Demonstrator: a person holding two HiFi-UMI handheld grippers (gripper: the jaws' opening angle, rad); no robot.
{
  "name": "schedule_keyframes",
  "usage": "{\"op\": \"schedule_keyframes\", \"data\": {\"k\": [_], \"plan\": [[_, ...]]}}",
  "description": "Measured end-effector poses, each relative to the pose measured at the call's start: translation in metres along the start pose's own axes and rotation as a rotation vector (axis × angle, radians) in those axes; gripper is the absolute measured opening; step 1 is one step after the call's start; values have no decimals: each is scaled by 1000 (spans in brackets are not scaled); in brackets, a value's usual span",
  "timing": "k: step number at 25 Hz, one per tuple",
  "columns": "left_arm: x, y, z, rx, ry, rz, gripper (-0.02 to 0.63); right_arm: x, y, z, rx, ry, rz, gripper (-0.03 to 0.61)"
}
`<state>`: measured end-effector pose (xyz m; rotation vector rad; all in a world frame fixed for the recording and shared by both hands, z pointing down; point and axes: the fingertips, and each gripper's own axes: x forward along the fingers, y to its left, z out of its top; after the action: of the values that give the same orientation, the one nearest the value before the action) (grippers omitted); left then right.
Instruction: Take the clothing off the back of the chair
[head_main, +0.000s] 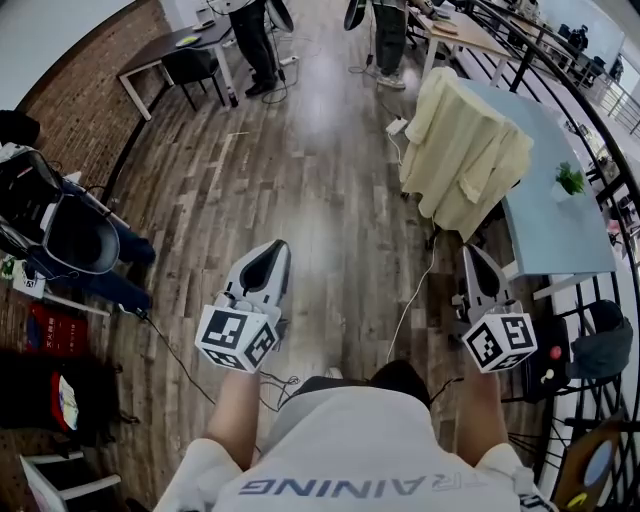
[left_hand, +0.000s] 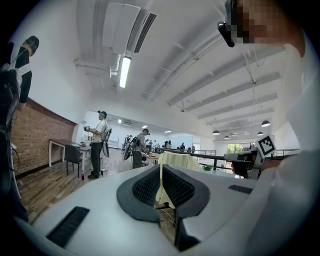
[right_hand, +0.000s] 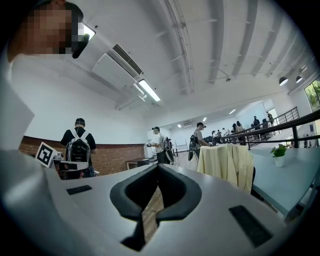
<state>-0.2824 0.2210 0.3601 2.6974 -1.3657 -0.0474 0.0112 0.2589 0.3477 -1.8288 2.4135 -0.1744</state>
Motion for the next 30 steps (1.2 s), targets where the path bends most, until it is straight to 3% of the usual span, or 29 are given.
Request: {"op": "schedule_keyframes", "data": {"k": [9,17,30], "plan": [[12,34,-6,-36,6,24,43,44,9,-4,-16,43,35,23],[70,66,-1,-24,20,58,44,119,-22,-7,10,42,78,22],[213,79,16,1,14,85,43,221,-134,15,4,12,68,21]]}}
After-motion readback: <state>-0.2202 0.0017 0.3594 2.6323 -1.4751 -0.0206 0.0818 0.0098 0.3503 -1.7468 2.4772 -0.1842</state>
